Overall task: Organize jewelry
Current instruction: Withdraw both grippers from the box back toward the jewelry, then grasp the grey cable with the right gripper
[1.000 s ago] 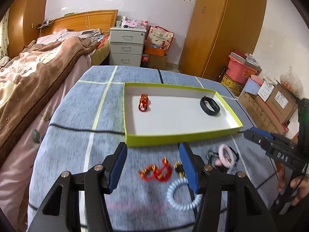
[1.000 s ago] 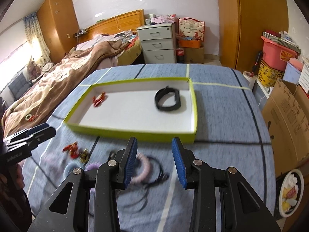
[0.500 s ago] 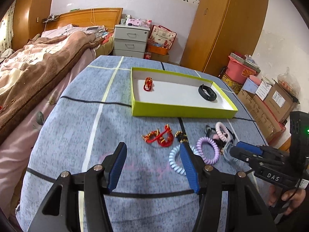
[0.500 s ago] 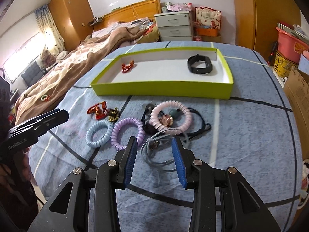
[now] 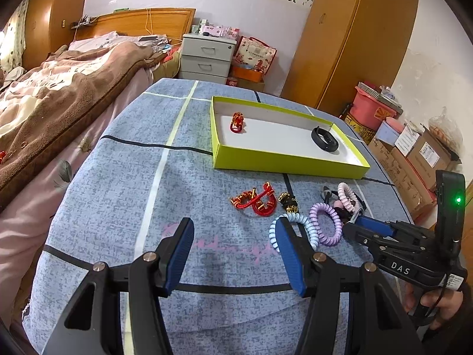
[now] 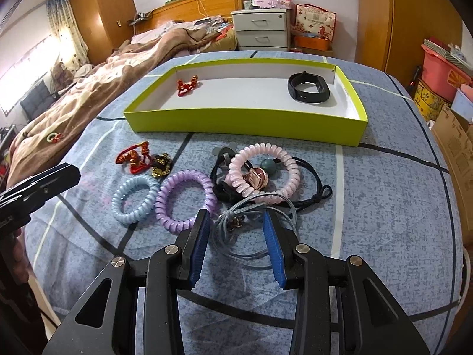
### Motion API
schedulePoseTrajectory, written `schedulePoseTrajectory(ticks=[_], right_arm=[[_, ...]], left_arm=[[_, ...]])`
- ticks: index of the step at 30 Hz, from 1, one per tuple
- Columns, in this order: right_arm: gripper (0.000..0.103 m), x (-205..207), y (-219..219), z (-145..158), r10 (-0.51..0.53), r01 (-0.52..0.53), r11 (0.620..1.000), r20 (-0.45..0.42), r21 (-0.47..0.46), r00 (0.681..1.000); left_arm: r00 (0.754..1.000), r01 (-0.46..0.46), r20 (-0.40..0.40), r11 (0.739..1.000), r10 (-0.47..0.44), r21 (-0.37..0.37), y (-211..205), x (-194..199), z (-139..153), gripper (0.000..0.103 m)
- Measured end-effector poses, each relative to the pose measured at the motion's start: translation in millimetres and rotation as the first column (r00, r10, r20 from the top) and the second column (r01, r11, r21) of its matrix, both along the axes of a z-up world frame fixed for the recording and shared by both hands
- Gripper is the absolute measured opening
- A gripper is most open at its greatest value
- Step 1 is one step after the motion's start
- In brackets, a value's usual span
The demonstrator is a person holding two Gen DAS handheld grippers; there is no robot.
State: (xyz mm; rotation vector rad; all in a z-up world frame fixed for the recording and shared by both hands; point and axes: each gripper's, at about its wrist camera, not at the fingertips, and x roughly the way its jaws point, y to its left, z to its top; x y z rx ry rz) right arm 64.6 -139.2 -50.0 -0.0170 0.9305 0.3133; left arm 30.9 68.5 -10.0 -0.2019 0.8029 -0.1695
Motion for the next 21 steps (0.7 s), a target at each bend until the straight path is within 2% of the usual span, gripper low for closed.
schedulePoseTrajectory(ticks=[6, 7, 8, 13, 21], right_arm=[[0.036, -2.4, -1.8, 0.3, -0.006, 0.006, 1.000, 0.008, -0.005, 1.000], [0.026, -2.8, -2.1, 0.3, -0.009, 0.009, 1.000, 0.008, -0.005, 1.000], [0.021, -3.0, -2.7, -0.1, -0.012, 0.012, 1.000, 0.008, -0.005, 1.000], [0.009, -4.7, -8.8, 1.6, -0.014, 0.013, 1.000, 0.015, 0.013, 1.000], [0.008, -12.5, -24.8, 13.8, -0.036, 0.032, 0.998, 0.054, 0.060, 0.998]], left_arm=[[1.000, -0.005, -0.009, 1.000, 0.005, 0.001, 1.0, 3.2, -1.5, 0.059], [1.000, -0.008, -0.013, 1.000, 0.008, 0.001, 1.3, 4.2, -2.3, 0.059], [1.000, -0.008, -0.016, 1.000, 0.008, 0.001, 1.5, 5.0, -3.0, 0.059], [1.000, -0.006, -0.029, 1.000, 0.006, 0.004, 1.5, 11.4, -5.4, 0.059], [0.998, 0.046, -0.038, 0.998, -0.045, 0.032, -9.7, 26.4, -6.4, 0.059]])
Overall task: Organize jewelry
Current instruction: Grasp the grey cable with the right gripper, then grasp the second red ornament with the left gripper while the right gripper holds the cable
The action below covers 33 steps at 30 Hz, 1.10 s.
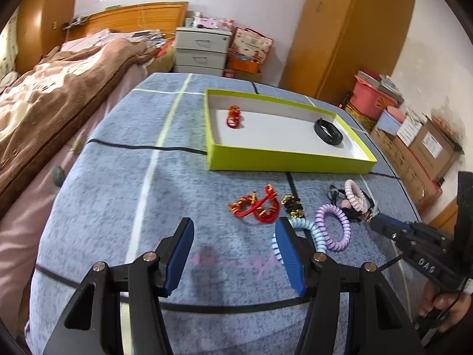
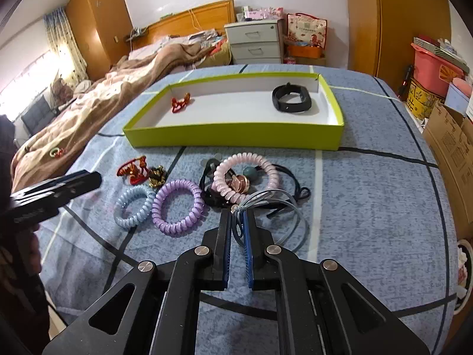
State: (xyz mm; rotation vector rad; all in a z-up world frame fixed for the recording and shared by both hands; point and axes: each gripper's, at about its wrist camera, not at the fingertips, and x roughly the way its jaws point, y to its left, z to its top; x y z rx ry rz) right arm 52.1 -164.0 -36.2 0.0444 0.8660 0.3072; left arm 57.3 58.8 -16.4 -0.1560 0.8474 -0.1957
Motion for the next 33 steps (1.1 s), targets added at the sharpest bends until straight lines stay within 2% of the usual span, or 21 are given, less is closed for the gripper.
schedulePoseTrajectory(ticks=[7, 10, 14, 18, 21, 28, 31, 33], right_arm=[[0.008, -3.9, -10.5, 9.1, -0.024, 0.024, 1.000, 0.025, 0.012, 0.999], [0.008, -4.3, -12.4, 11.8, -0.024, 0.023, 0.999, 0.030, 0.025, 0.999], [0.008, -3.6, -11.6, 14.5, -0.017, 0.016, 0.999, 0.036, 0.030, 0.999], [0.008, -1.2, -9.6, 14.5, -0.010, 0.009, 0.999, 0.037, 0.034, 0.999], [0.008, 0.7, -8.7, 13.2, -0.006, 0.005, 0.999, 0.033, 0.034, 0.999], [0.008, 4.5, -6.5, 11.5, 0.000, -0.001, 1.000, 0.031, 0.031, 1.000], [0.008, 4.6, -6.8, 11.4, -0.001, 0.000, 0.999, 0.033, 0.035, 0.999], [0.008, 4.8, -7.5, 11.1, -0.003, 0.002, 0.999, 0.032, 0.037, 0.999]], left_arm=[[0.999, 0.053, -0.012, 0.997, -0.052, 0.048, -16.9, 18.8, -2.8, 0.059], [0.999, 0.037, -0.040, 0.997, -0.035, 0.065, -19.8, 27.6, -7.7, 0.059], [0.997, 0.066, -0.056, 0.993, -0.060, 0.099, -27.1, 33.1, -11.4, 0.059], [0.999, 0.026, -0.049, 0.988, -0.018, 0.154, -28.6, 34.6, -14.7, 0.059], [0.997, 0.034, -0.070, 0.994, -0.026, 0.107, -24.6, 37.8, -18.3, 0.059], [0.996, 0.076, -0.062, 0.986, -0.067, 0.152, -38.1, 36.6, -18.3, 0.059], [0.995, 0.093, -0.059, 0.984, -0.085, 0.149, -41.7, 36.0, -16.9, 0.047], [0.993, 0.110, -0.058, 0.984, -0.103, 0.138, -44.3, 35.5, -15.9, 0.035]])
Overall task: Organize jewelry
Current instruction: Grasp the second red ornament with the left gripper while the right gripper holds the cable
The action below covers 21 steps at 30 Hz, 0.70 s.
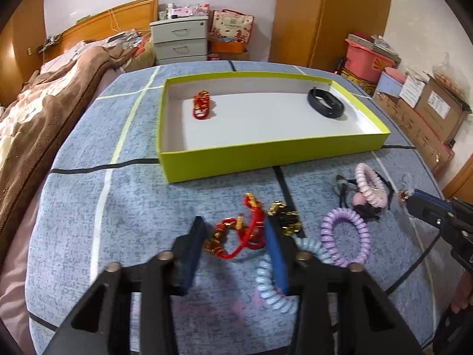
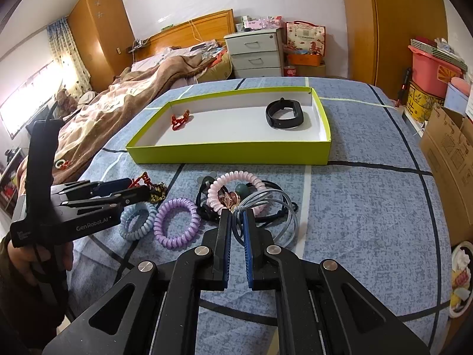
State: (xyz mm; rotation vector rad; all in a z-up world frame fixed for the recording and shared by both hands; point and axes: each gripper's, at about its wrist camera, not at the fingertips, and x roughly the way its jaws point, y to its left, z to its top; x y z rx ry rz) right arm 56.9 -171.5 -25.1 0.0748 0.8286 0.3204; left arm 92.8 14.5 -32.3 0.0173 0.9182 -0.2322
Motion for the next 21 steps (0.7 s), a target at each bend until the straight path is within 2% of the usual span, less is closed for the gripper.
schedulePoseTrajectory(ticks=[7, 21], right_arm=[[0.008, 0.8, 0.6, -1.0, 0.005, -0.005, 1.000, 0.000, 0.000, 1.000], [0.008, -1.6, -2.5, 4.2, -0.003, 0.003, 1.000, 0.017, 0.005, 1.000]], left_arm=[[1.000, 0.025, -0.004, 0.999, -0.026, -0.031, -0.8, -2.0, 1.8, 0.018], [0.999, 0.019, 0.037, 0.997, -0.016, -0.076, 5.2, -10.6, 16.1, 0.016]])
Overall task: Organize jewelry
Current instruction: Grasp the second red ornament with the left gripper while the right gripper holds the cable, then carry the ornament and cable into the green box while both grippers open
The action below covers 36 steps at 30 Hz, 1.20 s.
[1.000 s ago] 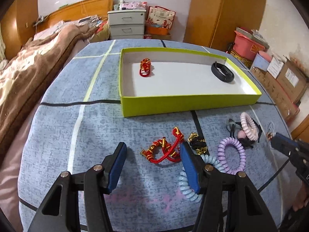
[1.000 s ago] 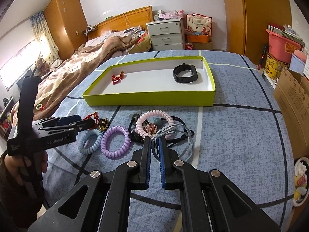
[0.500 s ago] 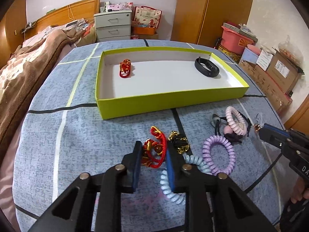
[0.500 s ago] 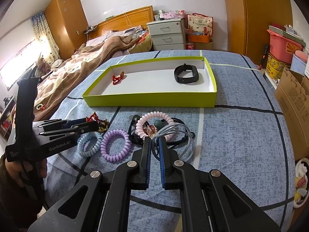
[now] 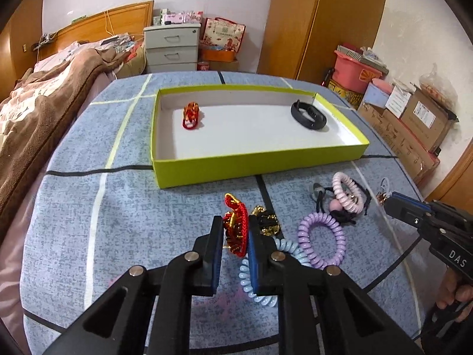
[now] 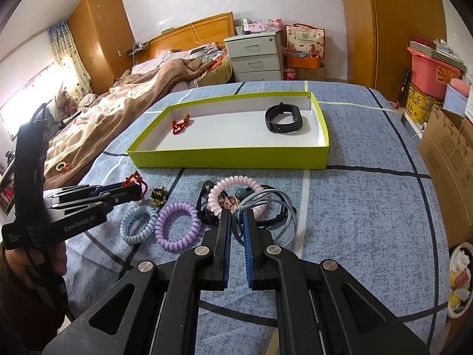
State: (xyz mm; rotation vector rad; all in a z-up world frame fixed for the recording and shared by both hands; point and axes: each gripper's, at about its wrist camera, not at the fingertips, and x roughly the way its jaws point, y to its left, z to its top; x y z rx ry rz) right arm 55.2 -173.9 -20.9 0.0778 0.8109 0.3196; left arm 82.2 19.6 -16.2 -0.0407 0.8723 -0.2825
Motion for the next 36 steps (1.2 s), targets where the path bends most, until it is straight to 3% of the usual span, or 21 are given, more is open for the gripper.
schedulePoseTrajectory(ticks=[12, 20, 28, 36], right_arm=[[0.008, 10.5, -0.5, 23.8, 0.007, -0.007, 1.000, 0.050, -0.004, 0.999], [0.008, 42.0, 2.8, 49.3, 0.040, -0.040, 0.999, 0.086, -0.005, 0.995], [0.008, 94.0, 15.1, 56.6, 0.064, -0.061, 0.997, 0.073, -0.046, 0.995], [0.008, 147.8, 30.4, 40.4, 0.096, -0.094, 0.993, 0.016, -0.076, 0.995]], left_arm=[[0.998, -0.002, 0.070, 1.000, 0.004, -0.030, 3.9, 2.5, 33.3, 0.016], [0.995, -0.006, 0.101, 1.000, 0.009, -0.030, 6.4, 20.0, 51.2, 0.016], [0.996, -0.005, 0.086, 0.999, 0.009, -0.046, 6.0, 46.6, 51.2, 0.016], [0.999, -0.021, 0.035, 0.998, 0.023, -0.053, 9.0, 71.6, 33.4, 0.016]])
